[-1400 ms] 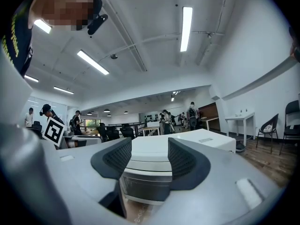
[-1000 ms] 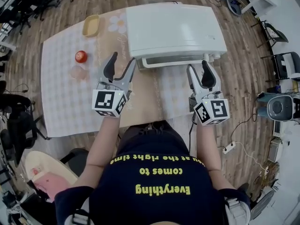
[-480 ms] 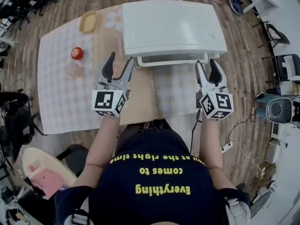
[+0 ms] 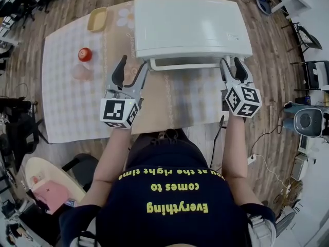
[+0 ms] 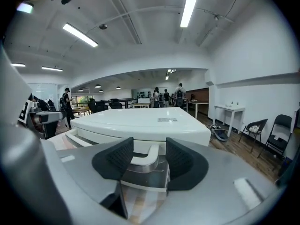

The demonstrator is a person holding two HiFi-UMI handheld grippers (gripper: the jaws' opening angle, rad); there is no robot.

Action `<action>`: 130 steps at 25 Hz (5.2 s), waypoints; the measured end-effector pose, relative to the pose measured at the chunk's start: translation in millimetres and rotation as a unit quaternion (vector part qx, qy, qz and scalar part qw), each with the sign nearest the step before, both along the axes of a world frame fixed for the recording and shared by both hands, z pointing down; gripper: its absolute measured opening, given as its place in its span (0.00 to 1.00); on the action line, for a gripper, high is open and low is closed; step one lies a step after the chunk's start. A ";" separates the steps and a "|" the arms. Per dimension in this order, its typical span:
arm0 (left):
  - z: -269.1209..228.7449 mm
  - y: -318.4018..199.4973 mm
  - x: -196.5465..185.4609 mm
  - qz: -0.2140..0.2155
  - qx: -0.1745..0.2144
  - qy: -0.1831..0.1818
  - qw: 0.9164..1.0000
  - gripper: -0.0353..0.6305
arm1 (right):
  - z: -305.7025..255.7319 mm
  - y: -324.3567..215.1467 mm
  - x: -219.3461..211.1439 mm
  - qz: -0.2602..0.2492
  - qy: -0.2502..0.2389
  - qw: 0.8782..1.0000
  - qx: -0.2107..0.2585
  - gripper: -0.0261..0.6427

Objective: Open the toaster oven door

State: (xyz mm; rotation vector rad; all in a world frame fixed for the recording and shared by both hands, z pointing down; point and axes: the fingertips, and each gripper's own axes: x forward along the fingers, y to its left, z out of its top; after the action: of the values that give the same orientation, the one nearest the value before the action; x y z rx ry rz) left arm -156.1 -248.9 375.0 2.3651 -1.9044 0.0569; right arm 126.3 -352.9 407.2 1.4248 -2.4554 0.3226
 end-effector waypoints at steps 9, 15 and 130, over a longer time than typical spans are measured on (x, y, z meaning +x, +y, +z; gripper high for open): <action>0.4 3.2 -1.7 0.000 -0.003 -0.005 1.000 0.45 | 9.5 2.3 -1.6 0.004 -0.021 0.999 -0.030 0.27; 0.4 6.1 3.8 0.011 -0.004 -0.006 1.000 0.45 | 11.6 7.8 2.3 0.011 -0.028 0.999 -0.041 0.27; 17.3 9.9 80.1 0.152 -0.025 -0.004 0.988 0.45 | 246.0 175.0 74.3 0.061 0.026 0.982 -0.177 0.19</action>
State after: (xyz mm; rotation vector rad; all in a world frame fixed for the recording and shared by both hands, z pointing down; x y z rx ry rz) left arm -76.0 -239.0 392.2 2.6005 -1.5095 0.1367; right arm 200.6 -177.9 653.2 1.4071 -2.1382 0.7001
